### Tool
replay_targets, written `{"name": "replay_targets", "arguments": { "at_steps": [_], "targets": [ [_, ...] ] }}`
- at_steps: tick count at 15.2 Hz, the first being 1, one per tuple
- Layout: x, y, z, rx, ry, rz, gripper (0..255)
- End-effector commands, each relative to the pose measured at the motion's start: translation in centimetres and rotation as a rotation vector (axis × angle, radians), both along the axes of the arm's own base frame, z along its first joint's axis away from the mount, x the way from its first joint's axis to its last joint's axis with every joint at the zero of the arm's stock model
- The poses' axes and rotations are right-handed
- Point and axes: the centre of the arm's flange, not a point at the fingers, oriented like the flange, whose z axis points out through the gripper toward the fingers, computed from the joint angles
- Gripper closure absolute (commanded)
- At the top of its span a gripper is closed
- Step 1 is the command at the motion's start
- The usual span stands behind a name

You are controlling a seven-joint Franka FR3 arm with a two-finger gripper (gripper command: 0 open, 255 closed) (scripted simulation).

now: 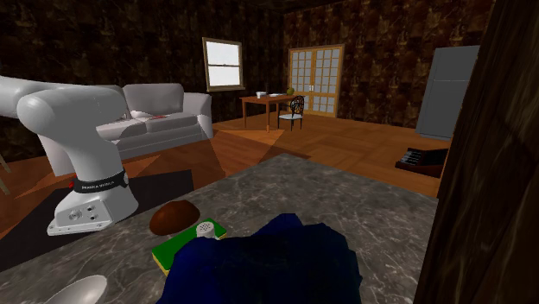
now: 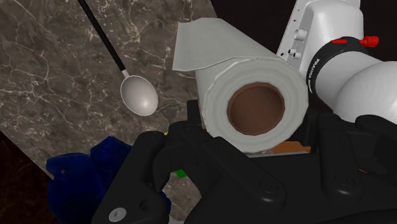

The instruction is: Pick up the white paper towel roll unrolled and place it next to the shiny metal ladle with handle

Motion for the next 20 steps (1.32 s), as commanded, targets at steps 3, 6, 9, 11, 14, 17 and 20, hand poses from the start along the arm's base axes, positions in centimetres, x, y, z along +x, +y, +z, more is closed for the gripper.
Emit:
{"name": "replay_targets", "arguments": {
  "at_steps": [3,6,9,11,14,17,20],
  "targets": [
    [0.1,0.0,-2.2,0.0,0.0,0.0,255],
    [0.1,0.0,-3.8,0.0,0.0,0.0,255],
    [0.1,0.0,-5.3,0.0,0.0,0.0,255],
    [0.1,0.0,-6.4,0.0,0.0,0.0,255],
    [0.1,0.0,-8.0,0.0,0.0,0.0,255],
    [0.1,0.0,-9.6,0.0,0.0,0.0,255],
    [0.1,0.0,-11.1,0.0,0.0,0.0,255]
  ]
}}
